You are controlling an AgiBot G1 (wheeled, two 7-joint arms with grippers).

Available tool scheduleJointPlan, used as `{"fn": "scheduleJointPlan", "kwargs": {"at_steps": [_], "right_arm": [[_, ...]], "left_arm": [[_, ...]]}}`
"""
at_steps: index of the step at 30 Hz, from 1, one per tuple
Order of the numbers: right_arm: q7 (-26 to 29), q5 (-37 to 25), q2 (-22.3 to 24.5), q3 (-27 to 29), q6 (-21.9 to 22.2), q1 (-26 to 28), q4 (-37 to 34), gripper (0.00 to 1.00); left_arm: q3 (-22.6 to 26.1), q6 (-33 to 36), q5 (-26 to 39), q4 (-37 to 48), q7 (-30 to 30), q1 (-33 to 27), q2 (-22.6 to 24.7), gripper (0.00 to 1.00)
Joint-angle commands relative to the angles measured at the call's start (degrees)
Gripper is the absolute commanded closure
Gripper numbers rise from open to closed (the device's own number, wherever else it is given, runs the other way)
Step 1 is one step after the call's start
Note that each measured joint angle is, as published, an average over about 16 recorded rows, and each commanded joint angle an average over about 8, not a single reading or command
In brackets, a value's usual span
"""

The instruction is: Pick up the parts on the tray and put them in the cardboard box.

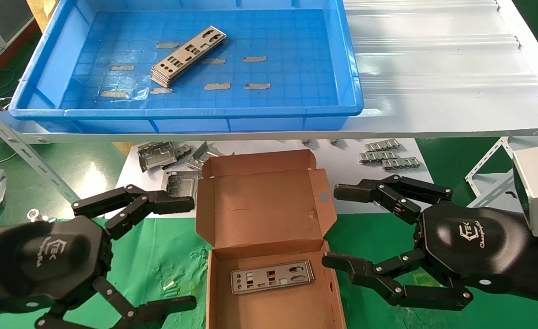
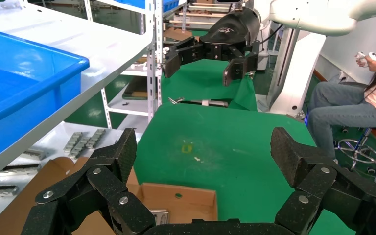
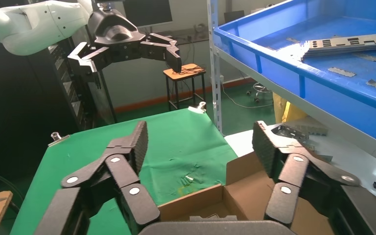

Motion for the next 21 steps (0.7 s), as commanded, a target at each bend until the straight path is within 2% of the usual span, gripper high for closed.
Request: {"fn": "scheduleJointPlan", "kwargs": {"at_steps": [1,21], "right_arm": [[0.0,0.0,0.0,0.0,0.0,0.0,0.0,1.0],[0.0,0.0,0.0,0.0,0.0,0.0,0.0,1.0]], "left_arm": [[0.0,0.0,0.0,0.0,0.0,0.0,0.0,0.0],[0.0,0.0,0.0,0.0,0.0,0.0,0.0,0.0]]}}
